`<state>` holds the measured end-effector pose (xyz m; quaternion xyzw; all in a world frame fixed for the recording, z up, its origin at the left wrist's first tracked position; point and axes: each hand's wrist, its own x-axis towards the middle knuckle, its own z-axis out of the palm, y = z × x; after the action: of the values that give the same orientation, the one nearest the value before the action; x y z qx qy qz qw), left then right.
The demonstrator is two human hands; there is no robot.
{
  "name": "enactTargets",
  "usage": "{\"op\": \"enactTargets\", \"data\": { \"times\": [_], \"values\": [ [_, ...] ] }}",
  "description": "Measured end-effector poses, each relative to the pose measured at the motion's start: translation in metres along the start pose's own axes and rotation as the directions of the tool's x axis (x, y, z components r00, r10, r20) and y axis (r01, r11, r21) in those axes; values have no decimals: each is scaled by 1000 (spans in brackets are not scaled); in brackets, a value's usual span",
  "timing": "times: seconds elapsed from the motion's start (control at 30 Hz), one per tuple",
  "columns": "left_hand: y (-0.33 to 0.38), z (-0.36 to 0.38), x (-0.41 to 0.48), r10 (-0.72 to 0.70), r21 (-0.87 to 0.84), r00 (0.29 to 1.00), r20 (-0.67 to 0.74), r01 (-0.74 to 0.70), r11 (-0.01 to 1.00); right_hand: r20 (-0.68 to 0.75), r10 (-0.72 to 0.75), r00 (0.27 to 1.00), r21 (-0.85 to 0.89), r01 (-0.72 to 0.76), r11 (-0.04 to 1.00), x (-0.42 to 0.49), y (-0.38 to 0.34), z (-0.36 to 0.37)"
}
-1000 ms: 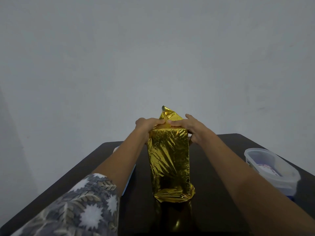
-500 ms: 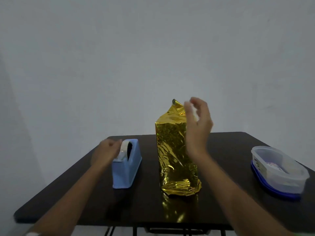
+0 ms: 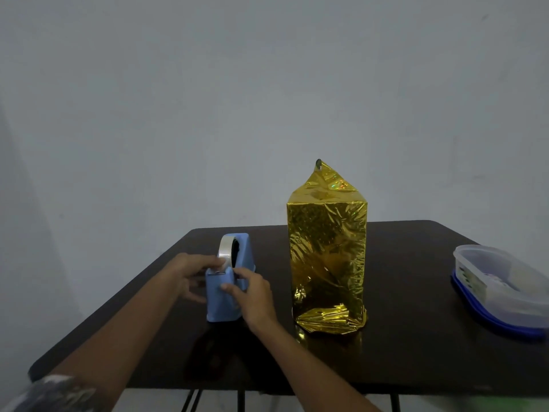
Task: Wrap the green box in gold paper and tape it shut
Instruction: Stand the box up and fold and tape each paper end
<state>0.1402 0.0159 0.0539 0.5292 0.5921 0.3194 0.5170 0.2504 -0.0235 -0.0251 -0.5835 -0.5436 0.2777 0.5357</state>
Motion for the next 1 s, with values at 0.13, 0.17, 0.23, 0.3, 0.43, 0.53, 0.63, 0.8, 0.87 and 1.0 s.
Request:
{"op": "enactTargets", "data": {
  "times": [0.13, 0.17, 0.23, 0.3, 0.43, 0.53, 0.63, 0.8, 0.87, 1.0],
  "values": [
    [6, -3, 1, -49, -72, 999, 11, 50, 996, -30, -21, 999, -37, 20, 999, 0, 4, -2],
    [7, -4, 1, -54, -86, 999, 3, 54, 995, -40, -18, 999, -47, 16, 999, -1, 4, -1],
    [8, -5, -2, -42, -95, 999, 4, 42, 995, -53, -28, 998, -60, 25, 998, -2, 4, 0],
    [4, -5, -6, -2, -114, 1000, 8, 3, 993, -59, -30, 998, -67, 26, 997, -2, 4, 1],
    [-29, -2, -13, 118, -239, 991, -67, -130, 962, -77, -31, 997, -54, 26, 998, -1, 6, 1],
    [-52, 3, -16, 146, -333, 979, -145, -187, 924, -88, -51, 995, -30, 48, 998, -2, 7, 4],
    [-56, 12, -18, 175, -360, 959, -221, -247, 900, -71, -42, 997, 45, 45, 998, -2, 11, 5],
    [-64, 29, -17, 175, -374, 925, -336, -302, 877, 17, -65, 998, 156, 62, 986, -2, 21, 2],
    [-69, 32, -14, 181, -368, 911, -370, -322, 872, 33, -48, 998, 152, 42, 988, -2, 22, 1],
    [-75, 34, -11, 131, -407, 915, -382, -293, 865, 86, -48, 995, 49, 44, 998, -7, 10, -6]
  ]
}}
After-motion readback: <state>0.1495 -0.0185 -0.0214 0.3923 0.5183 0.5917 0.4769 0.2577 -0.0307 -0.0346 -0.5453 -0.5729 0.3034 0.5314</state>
